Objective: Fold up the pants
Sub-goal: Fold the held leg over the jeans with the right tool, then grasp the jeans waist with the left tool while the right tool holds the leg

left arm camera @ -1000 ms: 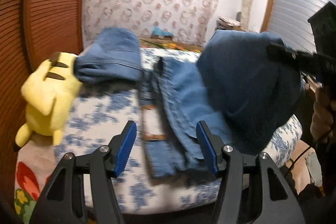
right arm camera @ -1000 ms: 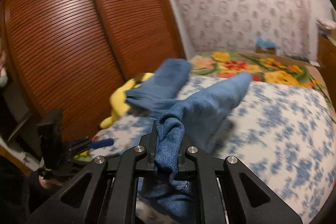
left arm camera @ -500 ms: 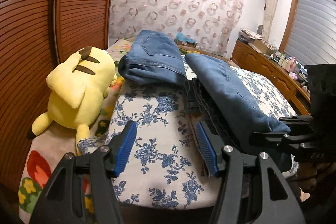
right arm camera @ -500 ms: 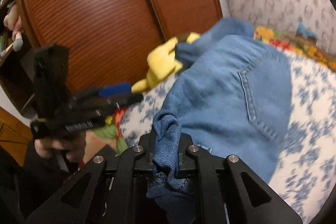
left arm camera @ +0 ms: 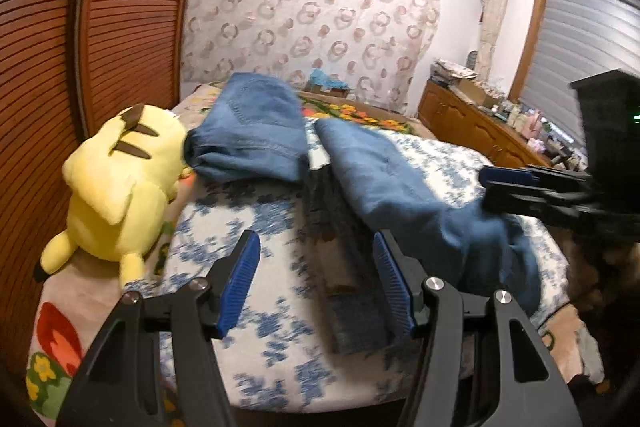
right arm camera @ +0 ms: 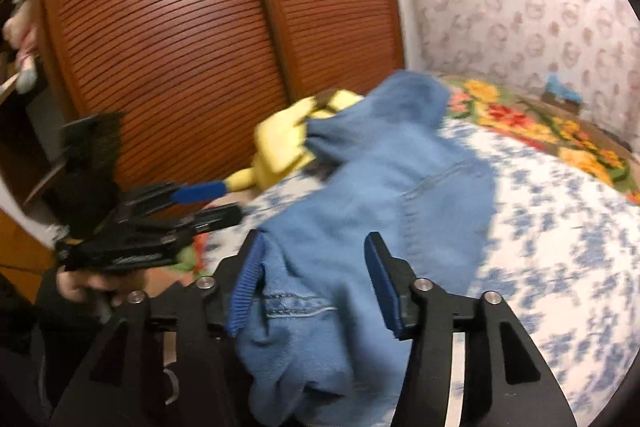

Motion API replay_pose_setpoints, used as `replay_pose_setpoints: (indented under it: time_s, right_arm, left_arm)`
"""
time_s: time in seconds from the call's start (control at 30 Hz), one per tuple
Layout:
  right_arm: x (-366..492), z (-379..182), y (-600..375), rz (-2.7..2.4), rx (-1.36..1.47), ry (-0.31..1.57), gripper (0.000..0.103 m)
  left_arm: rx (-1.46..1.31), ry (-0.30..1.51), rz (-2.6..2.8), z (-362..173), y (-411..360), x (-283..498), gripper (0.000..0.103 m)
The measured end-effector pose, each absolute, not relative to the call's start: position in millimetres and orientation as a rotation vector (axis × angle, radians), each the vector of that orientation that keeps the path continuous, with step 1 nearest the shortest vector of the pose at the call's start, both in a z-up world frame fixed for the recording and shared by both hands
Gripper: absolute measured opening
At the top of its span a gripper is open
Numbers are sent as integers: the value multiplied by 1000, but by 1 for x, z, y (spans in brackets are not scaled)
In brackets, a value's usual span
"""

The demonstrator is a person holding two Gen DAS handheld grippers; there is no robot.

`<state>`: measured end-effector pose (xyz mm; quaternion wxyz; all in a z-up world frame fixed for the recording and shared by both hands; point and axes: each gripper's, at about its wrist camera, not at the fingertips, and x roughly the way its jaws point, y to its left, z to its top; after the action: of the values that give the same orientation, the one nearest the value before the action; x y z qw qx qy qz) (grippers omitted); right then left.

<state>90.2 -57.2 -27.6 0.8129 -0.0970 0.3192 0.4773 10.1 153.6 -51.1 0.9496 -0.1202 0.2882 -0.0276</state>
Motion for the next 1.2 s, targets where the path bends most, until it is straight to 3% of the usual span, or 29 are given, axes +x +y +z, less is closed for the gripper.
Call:
replay_pose_setpoints:
  time_s: [0.27,0.43,0.73,0.93,1.13,1.2]
  right_arm:
    - [116,-14,-79,1016,-125,673,58]
    - [132,-9,-84,938,-145,655,62]
    - [218,-74,-62,852,-173,834,64]
    - [247,-111,-56,854,-114,951,64]
    - [253,-127,-46,917,-54,1031,66]
    - [251,-128,-47,923,-20,1040,61]
  left_arm:
    - [-206,533,-113,-24,129,22,58]
    - [-179,618,-117,-48,118,37,59]
    - [-234,787,-109,-115,117,45,59]
    - [-354,762,-155,-124,125,40,60]
    - [-403,741,-185,-124,127,35,41]
    - [-402,726,-175,-121,126,31,23]
